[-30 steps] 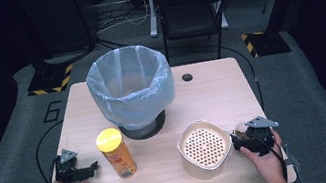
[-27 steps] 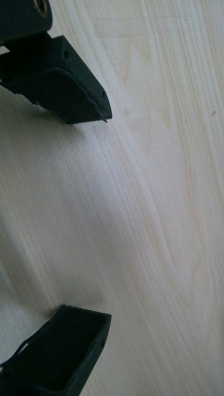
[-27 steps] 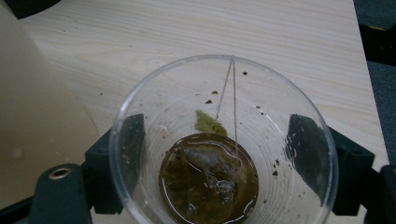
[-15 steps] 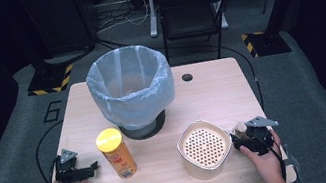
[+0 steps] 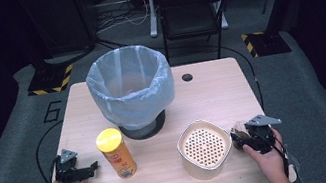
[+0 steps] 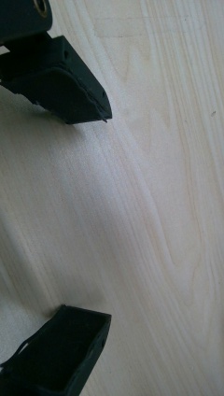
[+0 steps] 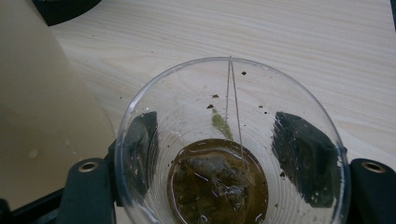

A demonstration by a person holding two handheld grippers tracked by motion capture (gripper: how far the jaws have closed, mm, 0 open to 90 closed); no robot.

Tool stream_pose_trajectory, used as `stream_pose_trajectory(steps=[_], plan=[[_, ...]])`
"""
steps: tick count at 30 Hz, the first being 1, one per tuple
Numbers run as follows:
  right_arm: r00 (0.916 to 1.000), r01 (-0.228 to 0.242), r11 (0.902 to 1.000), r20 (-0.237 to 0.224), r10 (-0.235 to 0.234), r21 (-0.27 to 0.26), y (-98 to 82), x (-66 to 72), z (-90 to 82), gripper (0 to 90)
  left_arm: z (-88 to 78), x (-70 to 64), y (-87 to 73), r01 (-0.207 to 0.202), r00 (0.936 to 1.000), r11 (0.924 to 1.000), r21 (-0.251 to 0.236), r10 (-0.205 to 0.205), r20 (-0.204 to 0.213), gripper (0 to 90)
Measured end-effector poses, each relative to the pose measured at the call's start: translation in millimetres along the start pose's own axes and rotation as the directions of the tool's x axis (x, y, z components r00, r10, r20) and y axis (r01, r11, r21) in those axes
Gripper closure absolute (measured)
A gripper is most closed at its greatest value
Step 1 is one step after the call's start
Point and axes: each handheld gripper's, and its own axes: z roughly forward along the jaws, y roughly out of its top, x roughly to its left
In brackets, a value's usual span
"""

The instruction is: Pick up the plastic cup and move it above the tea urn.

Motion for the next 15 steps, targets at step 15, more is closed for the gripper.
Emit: stream_pose_trajectory(steps=[15], plan=[[0.9929, 0.09, 0.9956, -0.082, -0.087, 0.027, 9.8, -5.7, 0.7, 33.5, 0.0, -0.2, 0.0, 0.003, 1.0, 1.0, 0.0, -0.003, 0.001, 3.9]])
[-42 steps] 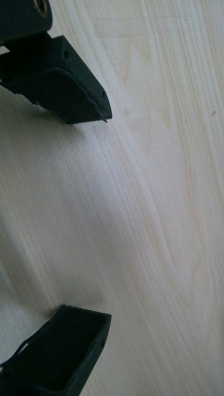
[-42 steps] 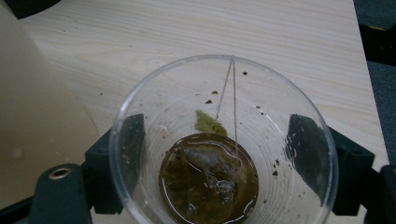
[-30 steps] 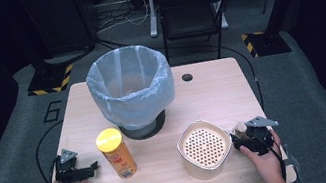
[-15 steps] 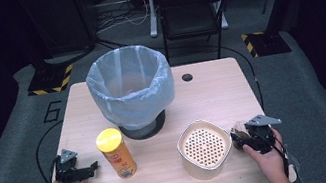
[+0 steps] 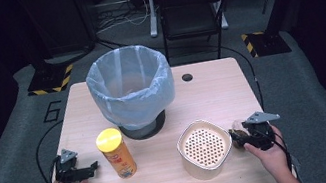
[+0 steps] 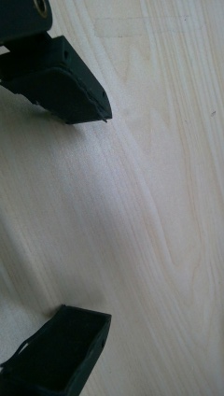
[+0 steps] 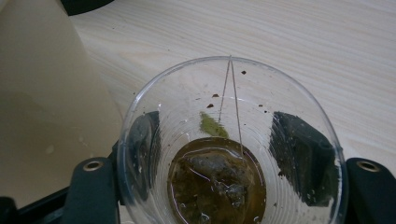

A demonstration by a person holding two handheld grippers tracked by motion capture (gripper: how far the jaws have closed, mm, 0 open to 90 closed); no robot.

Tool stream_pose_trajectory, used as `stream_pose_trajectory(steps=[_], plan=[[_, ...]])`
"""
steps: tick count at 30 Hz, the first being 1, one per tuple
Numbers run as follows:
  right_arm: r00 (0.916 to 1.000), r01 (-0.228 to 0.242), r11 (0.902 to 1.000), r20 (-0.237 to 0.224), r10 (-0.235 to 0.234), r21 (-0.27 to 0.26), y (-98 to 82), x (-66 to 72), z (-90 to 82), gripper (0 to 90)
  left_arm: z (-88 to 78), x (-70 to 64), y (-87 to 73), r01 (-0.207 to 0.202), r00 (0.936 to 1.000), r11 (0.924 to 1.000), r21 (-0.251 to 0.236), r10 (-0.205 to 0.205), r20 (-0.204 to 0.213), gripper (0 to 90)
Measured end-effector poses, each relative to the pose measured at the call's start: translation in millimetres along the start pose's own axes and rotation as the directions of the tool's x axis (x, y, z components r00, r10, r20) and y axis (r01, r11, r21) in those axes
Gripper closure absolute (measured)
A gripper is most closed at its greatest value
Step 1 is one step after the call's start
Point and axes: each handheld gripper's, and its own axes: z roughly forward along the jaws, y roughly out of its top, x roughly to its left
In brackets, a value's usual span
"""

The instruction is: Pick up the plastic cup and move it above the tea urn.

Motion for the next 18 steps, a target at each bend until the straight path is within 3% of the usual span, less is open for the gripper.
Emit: stream_pose_trajectory(steps=[6, 7, 12, 14, 18], plan=[[0.9987, 0.044, 0.999, -0.028, -0.043, 0.007, 10.1, -5.4, -0.9, 33.9, 0.0, 0.1, 0.0, -0.002, 1.0, 1.0, 0.0, 0.002, 0.0, 3.9], [0.9969, 0.068, 0.9977, -0.039, -0.068, -0.002, 14.8, -8.7, -2.5, 34.0, 0.0, 0.1, 0.0, -0.002, 1.0, 1.0, 0.0, 0.002, 0.0, 3.9], [0.993, 0.113, 0.9935, -0.034, -0.113, -0.009, 27.4, -12.9, -7.4, 34.2, 0.0, 0.2, 0.0, -0.003, 1.0, 1.0, -0.001, 0.003, 0.0, 3.9], [0.9866, 0.158, 0.9874, -0.04, -0.158, -0.009, 39.3, -16.3, -10.8, 34.2, 0.1, 0.1, 0.0, -0.002, 1.0, 1.0, -0.001, 0.002, 0.0, 3.9], [0.9808, 0.185, 0.9821, -0.056, -0.187, -0.033, 55.2, -21.5, -11.9, 34.3, 0.1, 0.1, 0.0, -0.002, 1.0, 1.0, -0.001, 0.002, 0.0, 3.9]])
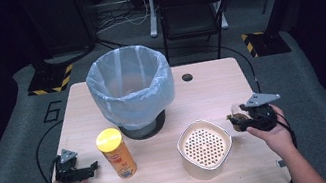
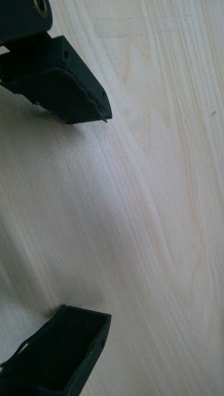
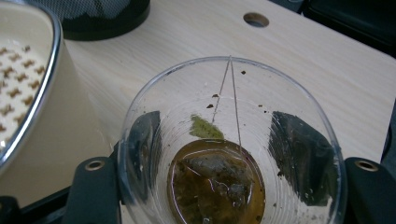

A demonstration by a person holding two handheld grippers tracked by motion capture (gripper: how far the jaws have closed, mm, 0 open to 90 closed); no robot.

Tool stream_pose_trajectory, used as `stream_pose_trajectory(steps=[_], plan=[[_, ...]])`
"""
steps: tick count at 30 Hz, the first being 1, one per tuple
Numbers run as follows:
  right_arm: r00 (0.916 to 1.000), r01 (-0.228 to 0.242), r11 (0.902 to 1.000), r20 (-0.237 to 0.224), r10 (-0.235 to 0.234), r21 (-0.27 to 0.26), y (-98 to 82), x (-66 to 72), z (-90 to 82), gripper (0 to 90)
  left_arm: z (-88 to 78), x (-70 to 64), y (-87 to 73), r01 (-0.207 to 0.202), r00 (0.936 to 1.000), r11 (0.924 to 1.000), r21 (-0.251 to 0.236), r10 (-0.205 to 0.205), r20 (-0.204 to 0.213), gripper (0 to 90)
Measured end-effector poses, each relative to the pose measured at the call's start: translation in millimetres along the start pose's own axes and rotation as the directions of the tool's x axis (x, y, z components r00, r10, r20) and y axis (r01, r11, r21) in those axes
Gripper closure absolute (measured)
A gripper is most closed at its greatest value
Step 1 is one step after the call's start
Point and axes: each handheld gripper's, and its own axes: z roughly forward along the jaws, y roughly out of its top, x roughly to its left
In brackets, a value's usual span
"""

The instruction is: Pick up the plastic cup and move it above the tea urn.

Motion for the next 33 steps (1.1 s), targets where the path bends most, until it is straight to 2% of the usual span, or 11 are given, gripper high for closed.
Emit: stream_pose_trajectory(steps=[3, 7, 14, 18, 20, 24, 26, 27, 33], plan=[[0.9995, -0.005, 0.9997, -0.031, 0.004, -0.025, 9.8, -5.2, 1.6, 34.2, -0.1, -0.1, 0.1, 0.001, 1.0, 1.0, 0.001, -0.001, 0.0, 3.9], [0.9964, 0.009, 0.9984, -0.084, -0.013, -0.057, 21.7, -11.1, 7.0, 34.2, 0.0, 0.0, 0.0, 0.0, 1.0, 1.0, 0.0, 0.0, 0.0, 3.9], [0.9868, 0.075, 0.9934, -0.137, -0.087, -0.087, 42.4, -12.4, 17.9, 34.3, 0.0, 0.1, 0.0, -0.001, 1.0, 1.0, 0.0, 0.001, 0.0, 3.9], [0.9823, 0.079, 0.9917, -0.161, -0.095, -0.101, 48.9, -13.0, 23.2, 34.3, -0.1, 0.0, 0.1, 0.0, 1.0, 1.0, 0.002, 0.0, 0.0, 3.9], [0.9815, 0.061, 0.9912, -0.173, -0.081, -0.117, 53.5, -13.8, 29.0, 34.3, 0.1, 0.0, 0.1, 0.0, 1.0, 1.0, 0.0, 0.0, 0.001, 3.9], [0.9805, 0.054, 0.9898, -0.18, -0.078, -0.132, 57.4, -13.8, 34.1, 34.3, 0.1, 0.1, 0.1, -0.001, 1.0, 1.0, 0.0, 0.001, 0.001, 3.9], [0.9807, 0.069, 0.9897, -0.173, -0.091, -0.125, 59.3, -12.6, 35.0, 34.3, 0.1, 0.2, 0.2, -0.002, 1.0, 1.0, 0.001, 0.002, 0.001, 3.9], [0.9781, 0.092, 0.9883, -0.175, -0.113, -0.121, 60.2, -12.1, 34.6, 34.3, 0.1, 0.0, 0.1, 0.001, 1.0, 1.0, 0.001, -0.001, 0.003, 3.9], [0.9732, 0.139, 0.9818, -0.165, -0.16, -0.129, 66.3, -7.2, 31.0, 34.3, 0.1, 0.2, 0.2, -0.002, 1.0, 1.0, 0.001, 0.002, 0.001, 3.9]])
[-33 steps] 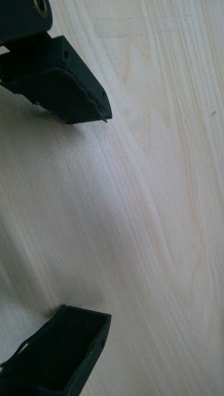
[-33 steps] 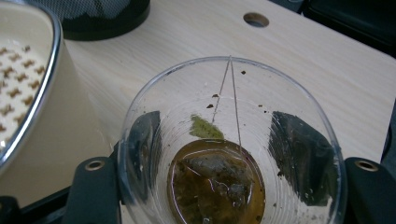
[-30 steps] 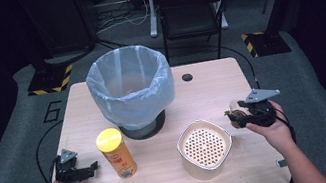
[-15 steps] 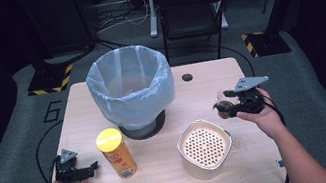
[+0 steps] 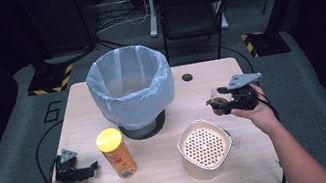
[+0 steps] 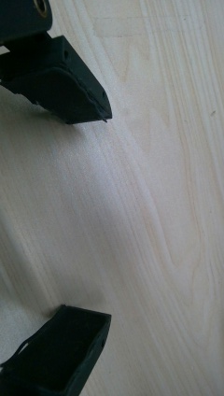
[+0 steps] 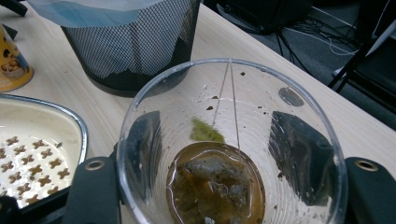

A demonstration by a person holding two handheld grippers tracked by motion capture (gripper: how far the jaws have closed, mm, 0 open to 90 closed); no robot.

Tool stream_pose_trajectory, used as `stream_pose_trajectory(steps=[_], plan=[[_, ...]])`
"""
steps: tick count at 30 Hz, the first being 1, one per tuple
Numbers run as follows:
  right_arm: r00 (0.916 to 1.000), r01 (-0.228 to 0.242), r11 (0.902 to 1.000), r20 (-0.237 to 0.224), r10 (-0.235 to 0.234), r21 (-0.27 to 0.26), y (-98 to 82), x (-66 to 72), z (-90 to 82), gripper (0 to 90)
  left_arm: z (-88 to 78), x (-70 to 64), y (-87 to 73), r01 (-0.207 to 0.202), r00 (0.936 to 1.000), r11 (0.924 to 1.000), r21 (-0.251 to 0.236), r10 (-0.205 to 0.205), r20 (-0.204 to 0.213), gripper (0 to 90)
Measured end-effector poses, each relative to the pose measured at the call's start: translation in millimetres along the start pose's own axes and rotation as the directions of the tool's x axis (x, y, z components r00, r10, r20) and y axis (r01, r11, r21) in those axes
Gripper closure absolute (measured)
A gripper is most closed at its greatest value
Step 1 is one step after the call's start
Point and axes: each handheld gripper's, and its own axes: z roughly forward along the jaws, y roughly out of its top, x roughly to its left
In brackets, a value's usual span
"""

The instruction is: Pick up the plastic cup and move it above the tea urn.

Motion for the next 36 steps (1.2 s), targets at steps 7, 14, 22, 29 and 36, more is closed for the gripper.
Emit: stream_pose_trajectory(steps=[7, 14, 22, 29, 36], plan=[[0.9955, 0.093, 0.9957, 0.021, -0.093, 0.007, 13.6, 12.0, -8.3, 34.8, 0.0, 0.0, 0.0, 0.0, 1.0, 1.0, 0.0, 0.0, 0.0, 3.9], [0.9547, 0.292, 0.9563, 0.057, -0.292, 0.011, 30.6, 37.1, -16.1, 35.1, 0.0, 0.0, 0.0, 0.0, 1.0, 1.0, 0.0, 0.0, 0.0, 3.9], [0.8908, 0.439, 0.8973, 0.107, -0.441, 0.051, 34.2, 55.6, -15.7, 35.1, 0.0, 0.0, 0.0, 0.0, 1.0, 1.0, 0.0, 0.0, 0.0, 3.9], [0.8537, 0.501, 0.8632, 0.128, -0.505, 0.066, 31.3, 64.8, -16.9, 35.1, 0.0, 0.0, 0.0, 0.0, 1.0, 1.0, 0.0, 0.0, 0.0, 3.9], [0.8358, 0.529, 0.8458, 0.131, -0.533, 0.065, 27.7, 66.8, -17.7, 35.1, 0.0, 0.0, 0.0, 0.0, 1.0, 1.0, 0.0, 0.0, 0.0, 3.9]])
